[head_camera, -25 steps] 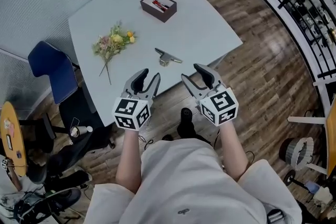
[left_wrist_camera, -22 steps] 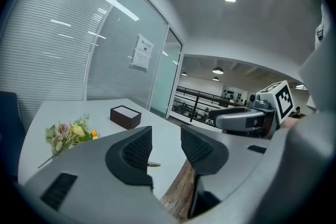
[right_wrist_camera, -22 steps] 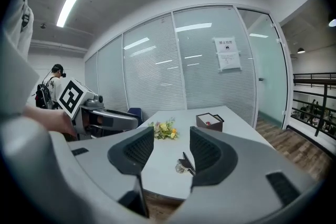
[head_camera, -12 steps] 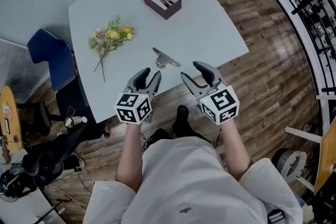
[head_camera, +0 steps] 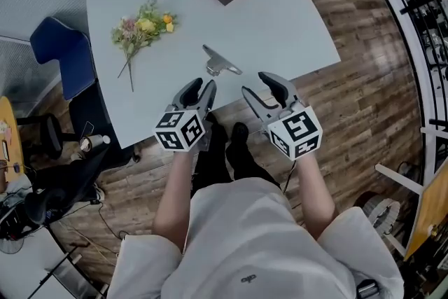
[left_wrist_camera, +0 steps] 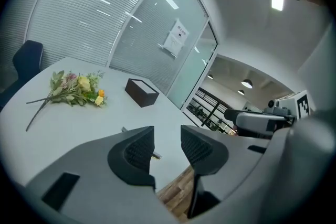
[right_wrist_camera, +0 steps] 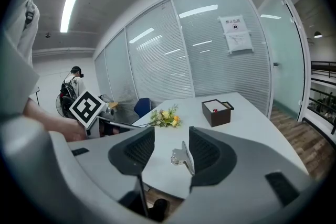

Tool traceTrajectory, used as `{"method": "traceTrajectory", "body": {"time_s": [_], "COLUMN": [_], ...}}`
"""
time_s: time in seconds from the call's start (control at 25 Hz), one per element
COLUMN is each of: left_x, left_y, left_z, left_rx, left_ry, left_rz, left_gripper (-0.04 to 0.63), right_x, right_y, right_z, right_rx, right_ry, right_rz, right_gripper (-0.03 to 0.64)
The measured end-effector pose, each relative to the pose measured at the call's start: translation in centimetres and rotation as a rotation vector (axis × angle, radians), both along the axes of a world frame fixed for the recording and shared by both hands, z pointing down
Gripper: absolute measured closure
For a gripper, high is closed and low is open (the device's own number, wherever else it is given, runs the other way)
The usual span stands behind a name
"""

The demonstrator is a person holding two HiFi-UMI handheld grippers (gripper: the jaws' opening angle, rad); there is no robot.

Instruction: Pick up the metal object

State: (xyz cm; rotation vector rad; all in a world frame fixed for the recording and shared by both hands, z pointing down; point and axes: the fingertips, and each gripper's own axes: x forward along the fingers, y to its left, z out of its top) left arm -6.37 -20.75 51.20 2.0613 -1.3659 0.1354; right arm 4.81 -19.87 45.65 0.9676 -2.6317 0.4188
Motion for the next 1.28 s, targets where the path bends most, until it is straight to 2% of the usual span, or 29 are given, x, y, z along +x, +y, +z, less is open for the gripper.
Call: {"method": "traceTrajectory", "body": {"time_s": [0.2, 0.48, 0.72, 0.88, 1.28], "left_x": [-0.9, -2.3, -1.9, -1.5, -1.4], "left_y": [-1.2, -2.2, -3.3, -4.0, -5.1], "left_z": [2.3, 5.6, 8.1, 9.8, 13.2], "left_rx": [-0.032, -0.103, -0.163, -0.188, -0.263], "left_ry": [0.05, 0.101, 0.158, 0.133, 0.187], "left_rz": [-0.043, -0.096, -0.11, -0.101, -0.128], "left_gripper": [0.431, 0.433, 0.434, 0.44, 0.44], "right_x": [-1.7, -2.0, -1.7, -1.6, -1.1], "right_y": [0.2, -0.4, -0.9, -1.1, -1.2], "right_z": [1.0, 2.1, 2.6, 2.9, 3.5], "right_rx": [-0.005, -0.032, -0.05, -0.06, -0.088], "right_ry": [0.027, 0.041, 0.062, 0.073, 0.1], "right_rz": [-0.044, -0.033, -0.012, 0.006, 0.034], "right_gripper": [0.425, 0.425, 0.426, 0.426, 0.426]}}
